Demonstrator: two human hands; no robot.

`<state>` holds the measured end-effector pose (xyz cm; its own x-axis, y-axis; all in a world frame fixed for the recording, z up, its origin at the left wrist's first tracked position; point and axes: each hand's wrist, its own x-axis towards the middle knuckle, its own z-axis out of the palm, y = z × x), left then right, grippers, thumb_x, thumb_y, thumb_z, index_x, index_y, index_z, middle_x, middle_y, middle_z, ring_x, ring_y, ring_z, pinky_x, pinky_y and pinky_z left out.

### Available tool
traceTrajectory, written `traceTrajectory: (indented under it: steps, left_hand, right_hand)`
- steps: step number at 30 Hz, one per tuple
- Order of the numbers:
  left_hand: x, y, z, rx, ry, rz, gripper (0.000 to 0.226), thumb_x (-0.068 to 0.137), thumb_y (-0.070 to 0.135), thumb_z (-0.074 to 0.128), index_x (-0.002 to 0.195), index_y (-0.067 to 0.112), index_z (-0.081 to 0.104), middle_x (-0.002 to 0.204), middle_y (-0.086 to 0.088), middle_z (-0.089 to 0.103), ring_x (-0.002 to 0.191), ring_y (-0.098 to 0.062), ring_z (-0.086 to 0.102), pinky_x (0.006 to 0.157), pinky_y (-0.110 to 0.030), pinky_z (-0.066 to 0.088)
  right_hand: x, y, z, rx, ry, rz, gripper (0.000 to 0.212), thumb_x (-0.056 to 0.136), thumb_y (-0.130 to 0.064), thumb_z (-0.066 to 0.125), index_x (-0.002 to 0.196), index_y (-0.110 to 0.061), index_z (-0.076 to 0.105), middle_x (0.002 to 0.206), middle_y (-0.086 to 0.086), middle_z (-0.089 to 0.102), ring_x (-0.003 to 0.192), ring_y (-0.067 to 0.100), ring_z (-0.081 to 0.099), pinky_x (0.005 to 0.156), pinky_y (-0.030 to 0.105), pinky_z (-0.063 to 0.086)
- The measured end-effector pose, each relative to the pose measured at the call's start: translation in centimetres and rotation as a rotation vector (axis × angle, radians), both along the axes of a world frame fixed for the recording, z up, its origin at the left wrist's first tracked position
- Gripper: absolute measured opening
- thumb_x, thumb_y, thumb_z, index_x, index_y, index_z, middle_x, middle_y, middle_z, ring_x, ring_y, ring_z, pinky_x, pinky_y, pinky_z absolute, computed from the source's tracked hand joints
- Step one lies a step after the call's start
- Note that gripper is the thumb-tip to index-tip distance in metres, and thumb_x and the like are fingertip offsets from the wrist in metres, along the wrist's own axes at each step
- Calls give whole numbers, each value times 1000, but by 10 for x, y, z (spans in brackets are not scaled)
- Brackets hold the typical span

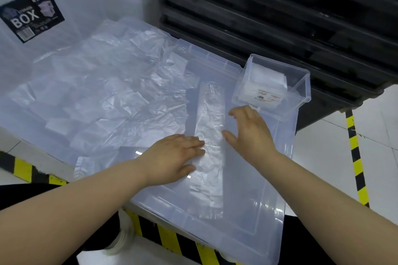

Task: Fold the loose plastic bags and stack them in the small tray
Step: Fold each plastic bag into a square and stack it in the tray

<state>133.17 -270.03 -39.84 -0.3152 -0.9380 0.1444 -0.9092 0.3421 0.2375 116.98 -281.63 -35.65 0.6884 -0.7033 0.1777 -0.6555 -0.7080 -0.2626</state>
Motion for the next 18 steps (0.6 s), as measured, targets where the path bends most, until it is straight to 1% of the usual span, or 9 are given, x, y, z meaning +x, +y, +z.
traceTrajectory:
  steps: [2,3,5,6,9,10,12,14,18]
  left_hand:
    - [0,-1,1,9,16,3,46,73,43,37,94,24,73,103,5,71,89,-9,69,72,-26,54]
    - [0,-1,2,18,15,8,46,73,43,37,94,23,73,103,5,71,88,-10,69,73,-25,53]
    - [0,-1,2,34,9,17,46,73,43,38,93,23,74,102,4,71,88,-11,69,75,-22,49]
    - [0,-1,2,42,7,21,45,74,43,38,93,22,73,103,3,71,88,-12,69,77,-21,45]
    - [0,1,2,86,4,32,45,76,41,41,97,18,73,107,-2,70,92,-18,69,81,-27,39]
    - [0,1,2,104,23,35,45,77,41,41,98,16,72,109,-3,69,94,-20,68,81,-28,39]
    - [0,2,2,112,27,41,45,77,41,42,99,15,72,110,-5,69,95,-22,68,82,-30,39]
    - [-1,1,3,76,11,36,44,76,40,42,97,16,72,107,-4,69,93,-21,69,81,-29,39]
    - [-2,3,2,68,55,25,43,75,36,42,98,15,72,108,-6,69,94,-23,68,81,-31,39]
  right_hand:
    - [-11,11,2,-157,5,337,33,60,-26,71,86,-6,67,89,11,65,78,29,67,68,32,54]
    - [-17,18,2,-171,67,488,35,54,-29,73,82,-9,68,87,9,67,76,26,68,64,31,55]
    - [-29,31,-1,-130,218,682,45,47,-32,84,85,-13,70,92,6,69,81,22,69,66,28,55]
    - [-33,35,-1,-99,282,723,50,43,-33,87,86,-14,70,95,5,69,85,21,69,70,26,55]
    - [-40,40,-8,-69,333,784,46,45,-30,86,87,-17,71,97,3,70,85,18,68,72,24,54]
    - [-39,41,-9,-68,315,786,37,52,-27,82,86,-17,72,95,2,70,83,17,69,71,23,54]
    - [-37,42,-11,-90,264,777,16,73,-21,62,83,-17,73,90,0,71,77,16,68,70,23,54]
    - [-35,42,-18,-100,207,746,27,79,-15,46,80,-15,73,81,-1,70,71,17,67,66,26,55]
    - [-29,43,-27,-118,140,689,25,80,-9,46,71,-12,70,72,-1,66,62,18,62,54,24,51]
